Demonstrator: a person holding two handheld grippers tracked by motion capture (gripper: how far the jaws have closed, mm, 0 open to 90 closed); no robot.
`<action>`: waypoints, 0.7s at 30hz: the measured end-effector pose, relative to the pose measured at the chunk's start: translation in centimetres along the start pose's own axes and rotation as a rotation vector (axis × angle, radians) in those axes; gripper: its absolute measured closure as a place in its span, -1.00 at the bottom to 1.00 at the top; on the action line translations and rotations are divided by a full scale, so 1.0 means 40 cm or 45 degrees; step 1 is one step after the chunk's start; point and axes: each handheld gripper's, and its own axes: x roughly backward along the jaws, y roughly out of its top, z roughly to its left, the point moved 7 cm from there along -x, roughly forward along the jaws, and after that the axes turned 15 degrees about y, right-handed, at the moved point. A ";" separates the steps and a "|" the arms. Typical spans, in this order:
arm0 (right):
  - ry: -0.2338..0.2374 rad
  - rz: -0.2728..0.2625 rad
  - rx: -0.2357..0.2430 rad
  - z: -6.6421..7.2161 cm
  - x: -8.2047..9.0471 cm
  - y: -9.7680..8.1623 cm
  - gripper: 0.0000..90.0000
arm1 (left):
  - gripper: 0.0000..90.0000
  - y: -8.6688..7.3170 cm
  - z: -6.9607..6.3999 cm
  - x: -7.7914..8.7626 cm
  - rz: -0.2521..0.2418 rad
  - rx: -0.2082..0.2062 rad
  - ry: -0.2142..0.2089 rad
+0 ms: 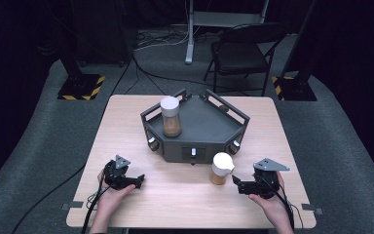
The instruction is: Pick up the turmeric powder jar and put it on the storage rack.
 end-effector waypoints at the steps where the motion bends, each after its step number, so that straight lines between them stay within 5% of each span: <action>1: 0.007 -0.002 -0.001 0.001 -0.001 0.001 -0.89 | -1.00 0.000 0.000 0.000 0.000 0.000 0.000; 21: 0.051 0.014 0.044 0.043 -0.053 0.022 -0.87 | -1.00 0.000 0.000 0.000 0.000 0.001 0.000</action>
